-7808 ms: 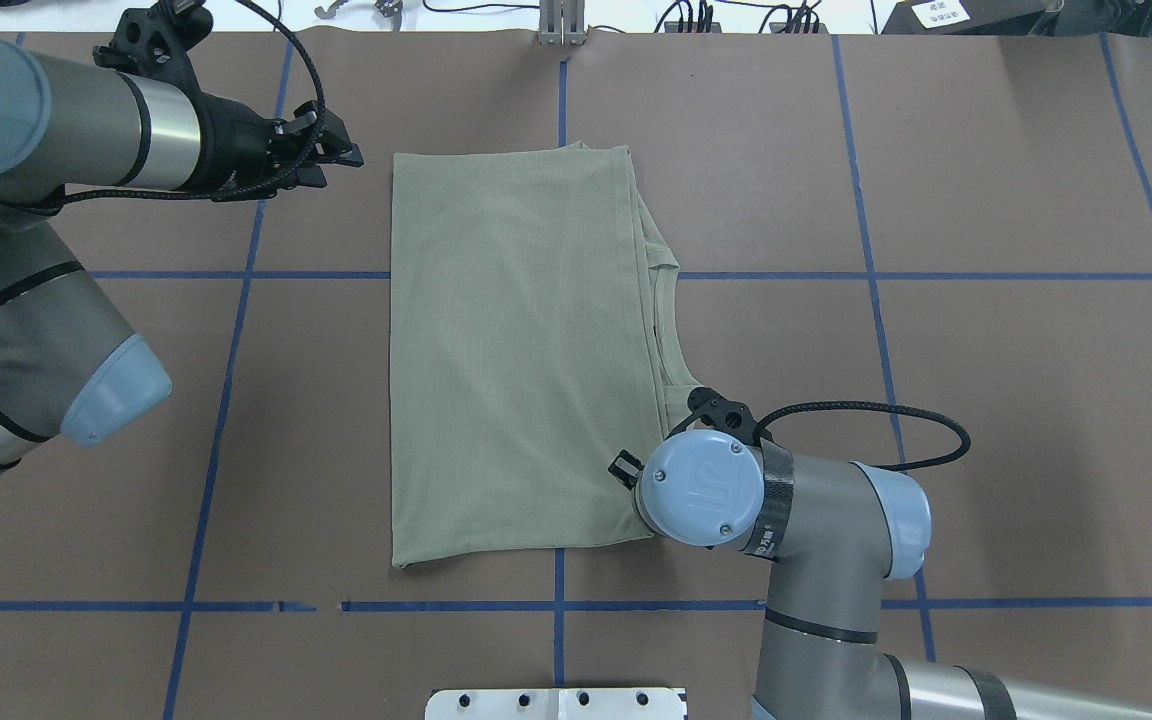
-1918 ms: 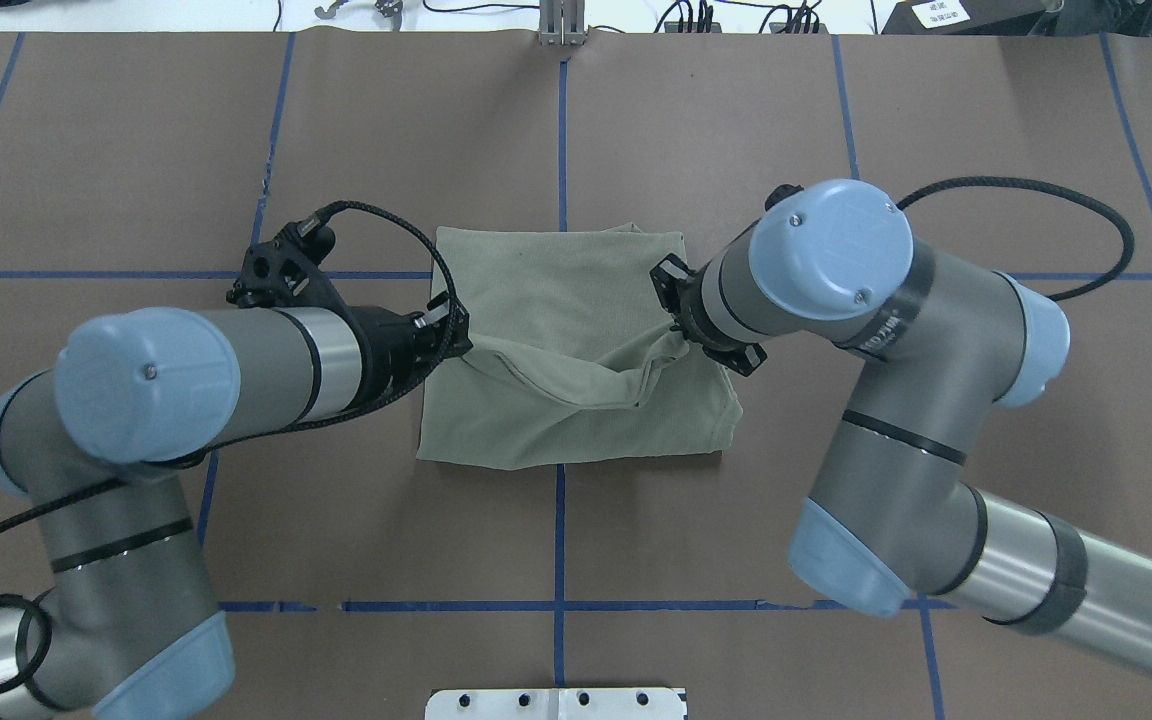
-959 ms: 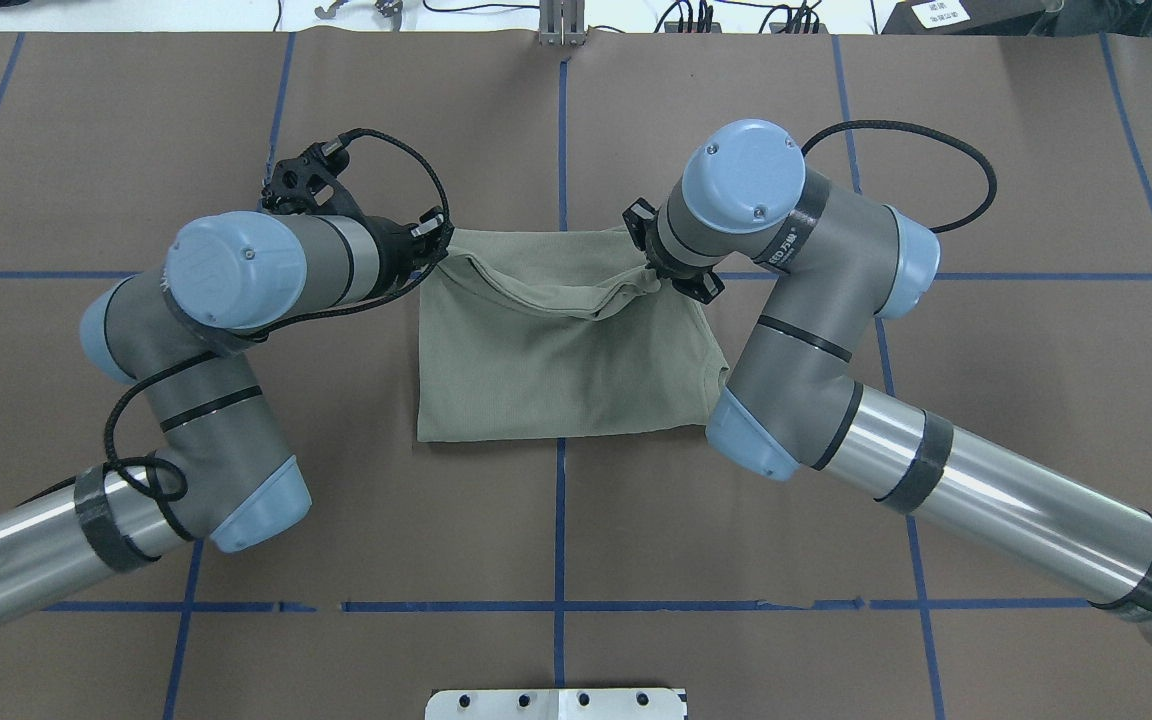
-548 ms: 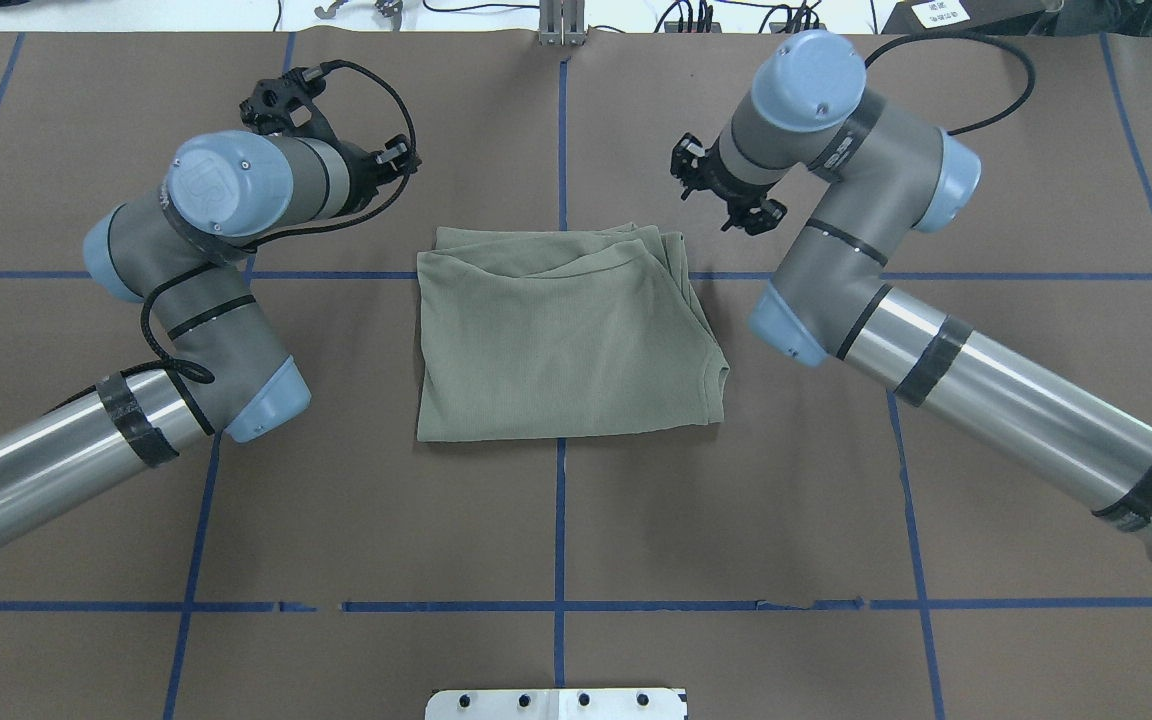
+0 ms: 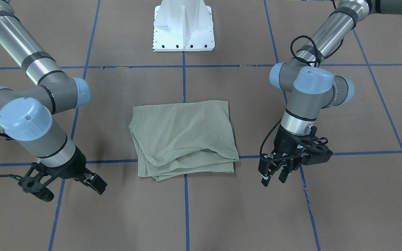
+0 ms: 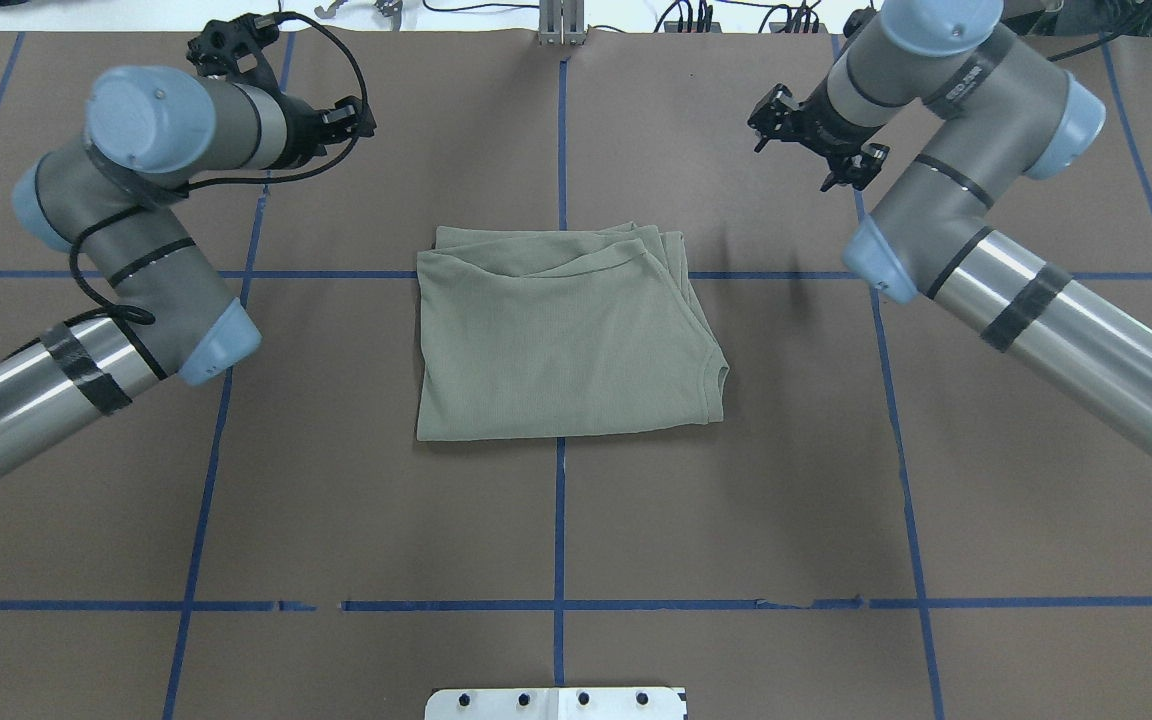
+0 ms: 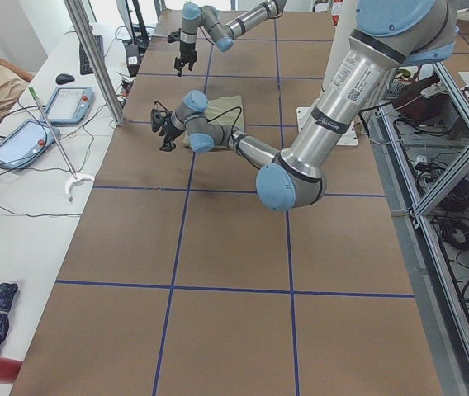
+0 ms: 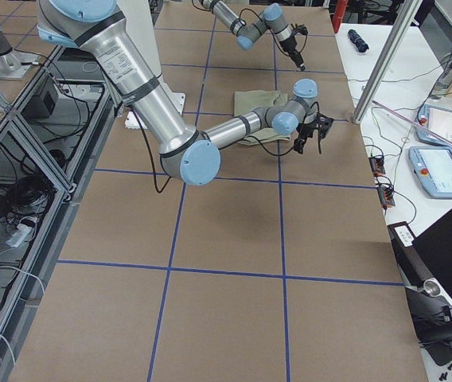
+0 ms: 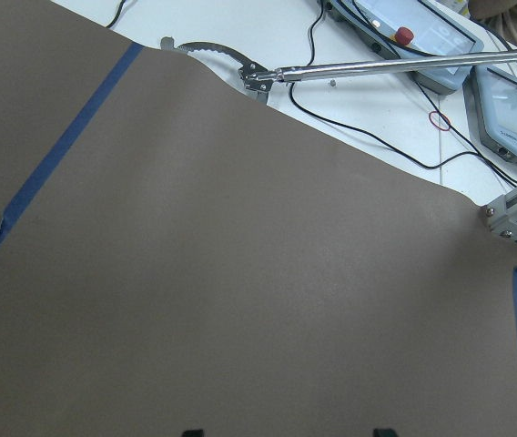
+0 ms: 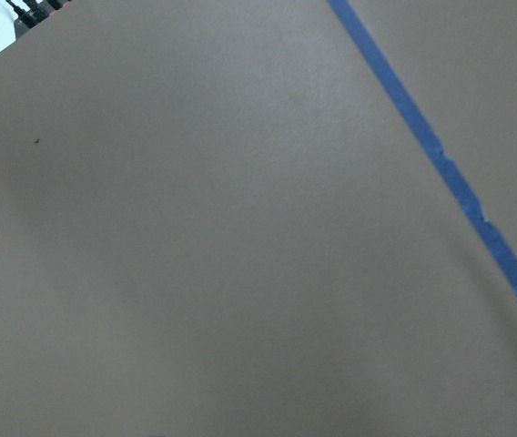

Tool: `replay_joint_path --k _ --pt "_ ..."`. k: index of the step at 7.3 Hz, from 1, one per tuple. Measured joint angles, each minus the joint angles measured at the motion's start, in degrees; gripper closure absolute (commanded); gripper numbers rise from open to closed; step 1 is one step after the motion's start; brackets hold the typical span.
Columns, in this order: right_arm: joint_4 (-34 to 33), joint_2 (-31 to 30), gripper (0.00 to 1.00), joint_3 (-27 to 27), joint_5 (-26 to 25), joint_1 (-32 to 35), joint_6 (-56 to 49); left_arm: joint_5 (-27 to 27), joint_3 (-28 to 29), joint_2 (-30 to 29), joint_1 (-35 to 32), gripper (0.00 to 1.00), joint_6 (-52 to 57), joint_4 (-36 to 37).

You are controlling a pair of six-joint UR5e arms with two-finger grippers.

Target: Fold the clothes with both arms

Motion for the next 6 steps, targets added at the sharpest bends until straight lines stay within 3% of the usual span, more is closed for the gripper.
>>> replay_joint_path --k 1,4,6 --pt "-0.17 -3.36 0.00 1.67 3.78 4.21 -7.34 -6.13 -1.79 1.94 -3.60 0.00 6.24 0.45" --pt "-1.90 -11.49 0.00 3.33 16.10 19.60 -31.36 -22.54 -5.69 9.18 -16.76 0.00 31.73 4.21" --pt "-5.67 -15.51 0.00 3.15 18.21 25.95 -46.95 -28.01 -6.20 11.28 -26.02 0.00 52.83 13.49"
